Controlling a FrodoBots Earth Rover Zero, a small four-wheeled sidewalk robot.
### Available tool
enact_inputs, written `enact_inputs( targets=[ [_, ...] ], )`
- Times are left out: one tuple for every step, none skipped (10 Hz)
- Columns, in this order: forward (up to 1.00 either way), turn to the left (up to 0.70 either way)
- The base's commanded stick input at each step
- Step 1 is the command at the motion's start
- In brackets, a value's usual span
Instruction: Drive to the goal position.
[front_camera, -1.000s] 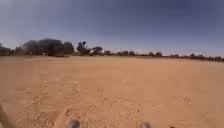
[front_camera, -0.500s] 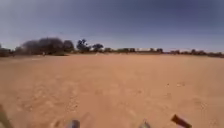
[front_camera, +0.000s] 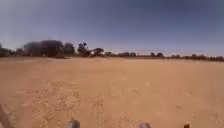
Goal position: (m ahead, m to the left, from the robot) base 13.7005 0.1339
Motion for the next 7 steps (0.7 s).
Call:
enact_inputs(
  targets=[
    [0.50,-0.01],
    [0.50,-0.01],
    [0.50,-0.01],
    [0.50,-0.01],
    [0.50,-0.01],
    [0.50,-0.01],
    [0.50,-0.01]
  ],
)
